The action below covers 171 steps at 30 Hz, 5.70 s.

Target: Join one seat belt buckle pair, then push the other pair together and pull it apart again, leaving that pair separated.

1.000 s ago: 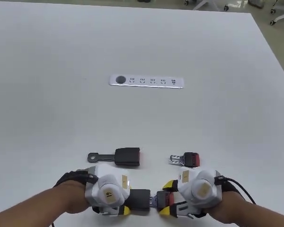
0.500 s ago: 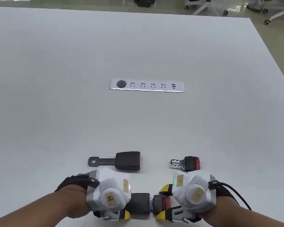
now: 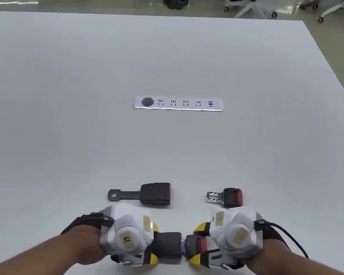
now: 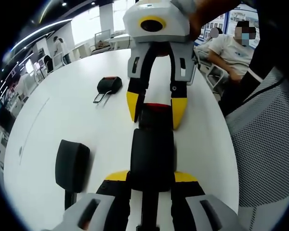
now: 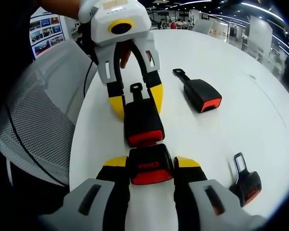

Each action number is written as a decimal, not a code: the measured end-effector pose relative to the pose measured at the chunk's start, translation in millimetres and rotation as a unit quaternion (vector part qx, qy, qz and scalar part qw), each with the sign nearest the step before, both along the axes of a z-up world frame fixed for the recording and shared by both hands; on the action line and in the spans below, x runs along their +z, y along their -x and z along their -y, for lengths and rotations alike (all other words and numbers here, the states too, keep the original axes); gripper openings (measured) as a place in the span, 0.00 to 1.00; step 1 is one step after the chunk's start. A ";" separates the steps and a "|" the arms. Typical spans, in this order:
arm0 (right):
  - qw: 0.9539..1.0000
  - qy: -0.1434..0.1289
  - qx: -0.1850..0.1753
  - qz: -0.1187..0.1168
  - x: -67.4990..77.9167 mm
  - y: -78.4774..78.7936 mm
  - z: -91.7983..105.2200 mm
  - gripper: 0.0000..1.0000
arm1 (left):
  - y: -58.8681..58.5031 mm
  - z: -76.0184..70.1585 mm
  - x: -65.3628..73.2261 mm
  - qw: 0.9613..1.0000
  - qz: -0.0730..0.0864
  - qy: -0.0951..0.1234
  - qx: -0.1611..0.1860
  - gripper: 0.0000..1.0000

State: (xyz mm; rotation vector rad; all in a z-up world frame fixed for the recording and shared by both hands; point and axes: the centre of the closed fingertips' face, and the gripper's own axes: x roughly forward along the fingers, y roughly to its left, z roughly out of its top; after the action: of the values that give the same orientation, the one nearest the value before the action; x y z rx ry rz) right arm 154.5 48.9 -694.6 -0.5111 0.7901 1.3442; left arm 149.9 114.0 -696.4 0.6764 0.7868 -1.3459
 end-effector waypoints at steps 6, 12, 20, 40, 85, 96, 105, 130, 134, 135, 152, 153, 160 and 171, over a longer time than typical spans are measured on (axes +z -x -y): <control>1.000 -0.016 0.005 0.007 0.5 2.1 -0.4 0.33 | -0.4 1.5 1.4 1.000 0.005 0.007 -0.009 0.33; 0.999 -0.029 0.016 0.015 1.5 2.2 -0.2 0.32 | 0.9 1.8 2.8 1.000 0.006 0.019 -0.020 0.32; 0.998 -0.059 0.010 0.023 9.6 5.2 -3.3 0.32 | 0.1 1.4 3.8 0.999 0.006 0.045 -0.020 0.32; 0.997 -0.080 -0.007 0.021 11.6 3.1 -3.2 0.31 | -1.8 0.3 1.9 0.997 0.004 0.067 -0.033 0.31; 0.992 -0.080 -0.090 0.036 36.9 -15.7 3.1 0.67 | -17.4 -7.8 33.0 0.997 0.016 0.035 0.062 0.83; 0.988 -0.087 -0.114 0.050 47.8 -44.5 23.4 0.70 | -43.9 -29.7 48.8 0.993 0.030 0.047 0.105 0.84; 0.986 -0.082 -0.135 0.054 50.5 -73.0 46.5 0.73 | -68.5 -37.4 56.8 0.992 0.042 0.045 0.110 0.83; 0.990 -0.050 -0.132 0.010 30.4 -111.9 87.6 0.73 | -116.3 -30.2 41.0 0.994 0.031 0.045 0.098 0.81; 0.990 -0.043 -0.131 -0.001 19.7 -114.2 92.3 0.73 | -118.8 -27.6 31.1 0.995 0.022 0.042 0.092 0.79; 0.991 -0.041 -0.129 -0.004 18.7 -113.4 92.6 0.72 | -119.0 -27.2 28.7 0.995 0.019 0.041 0.091 0.78; 0.994 -0.021 -0.104 -0.024 6.8 -116.5 97.6 0.58 | -123.2 -24.0 9.7 0.996 0.001 0.031 0.082 0.65; 0.994 -0.019 -0.101 -0.023 6.3 -116.3 97.4 0.58 | -121.8 -23.3 10.1 0.996 0.002 0.030 0.079 0.62; 0.997 -0.019 -0.076 -0.012 3.7 -115.9 93.0 0.49 | -123.8 -23.2 7.8 0.997 0.006 0.034 0.076 0.58; 0.999 -0.004 -0.048 -0.004 3.2 -115.0 95.9 0.38 | -119.0 -22.8 6.2 0.998 0.013 0.035 0.041 0.40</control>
State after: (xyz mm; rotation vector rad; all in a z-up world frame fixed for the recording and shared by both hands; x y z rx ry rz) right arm 269.5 -47.0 -691.4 -0.4563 0.8052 1.2600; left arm 268.9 136.8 -690.2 0.5991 0.7358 -1.2813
